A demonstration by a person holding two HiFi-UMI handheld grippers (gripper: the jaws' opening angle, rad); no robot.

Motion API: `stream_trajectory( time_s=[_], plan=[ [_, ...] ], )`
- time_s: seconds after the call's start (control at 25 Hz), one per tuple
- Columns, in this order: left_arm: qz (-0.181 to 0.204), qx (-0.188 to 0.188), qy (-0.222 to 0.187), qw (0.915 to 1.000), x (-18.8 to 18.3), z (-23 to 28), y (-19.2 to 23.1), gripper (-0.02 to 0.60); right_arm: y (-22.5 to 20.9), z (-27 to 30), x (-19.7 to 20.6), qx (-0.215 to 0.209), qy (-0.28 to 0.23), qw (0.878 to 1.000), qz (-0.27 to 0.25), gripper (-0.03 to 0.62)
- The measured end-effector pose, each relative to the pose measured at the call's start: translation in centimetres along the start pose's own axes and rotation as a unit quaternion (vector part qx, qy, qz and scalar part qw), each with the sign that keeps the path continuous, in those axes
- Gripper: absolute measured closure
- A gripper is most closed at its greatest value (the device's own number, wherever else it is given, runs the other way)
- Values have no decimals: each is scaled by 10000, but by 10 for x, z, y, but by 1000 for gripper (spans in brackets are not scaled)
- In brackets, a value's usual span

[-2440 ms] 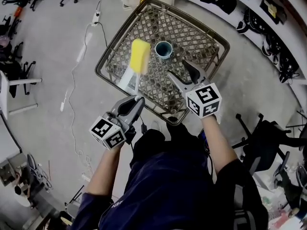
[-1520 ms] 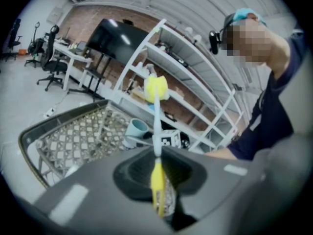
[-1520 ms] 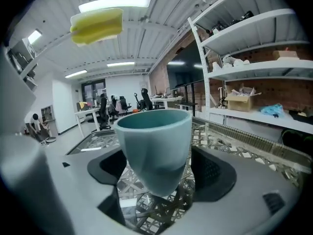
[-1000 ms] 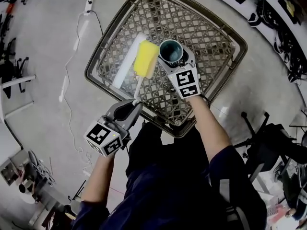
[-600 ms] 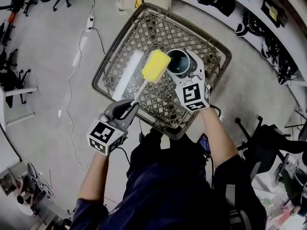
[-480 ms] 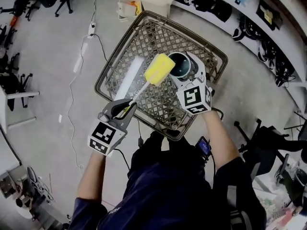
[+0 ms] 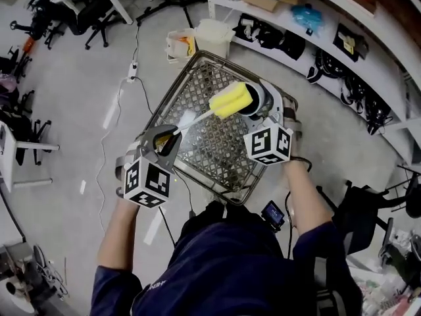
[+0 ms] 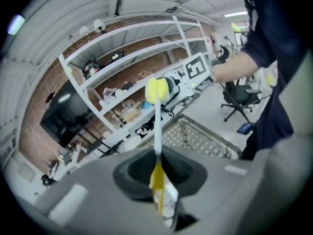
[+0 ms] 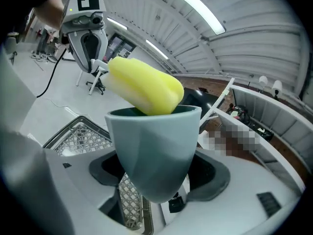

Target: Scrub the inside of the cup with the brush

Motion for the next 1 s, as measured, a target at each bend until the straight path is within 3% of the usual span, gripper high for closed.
stream_trajectory(
  time_s=[0.16, 0.32, 0.52, 0.68, 0.8, 1.0],
  plan=[
    [876, -274, 131, 9957, -17, -6, 12, 543, -13, -12, -9, 102, 91, 9998, -168, 233],
    [1730, -545, 309, 9829, -34, -3, 27, 543, -20, -16, -14, 151, 376, 9972, -627, 233],
    [2794, -814, 652, 9545, -52, 7, 30, 543, -11, -5, -5, 70, 1064, 9883, -1095, 233],
    [3476, -940, 906, 9285, -64, 17, 26, 545, -6, 4, -3, -8, 1293, 9834, -1271, 233],
    [3765, -967, 976, 9162, -72, 22, 20, 545, 0, 8, 0, -131, 1325, 9818, -1356, 233],
    [3747, -1122, 1176, 9128, -84, 32, 33, 546, -7, 7, -2, -116, 1243, 9827, -1372, 233]
  ],
)
Point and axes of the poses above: the fingertips, and each gripper's own axes: z forward along the fingers, y to its left, x out of its underside, the point moved 6 cm from there along -z, backward along the fingers, and after that the axes turned 6 degrees about -x, right-handed, at the moved point
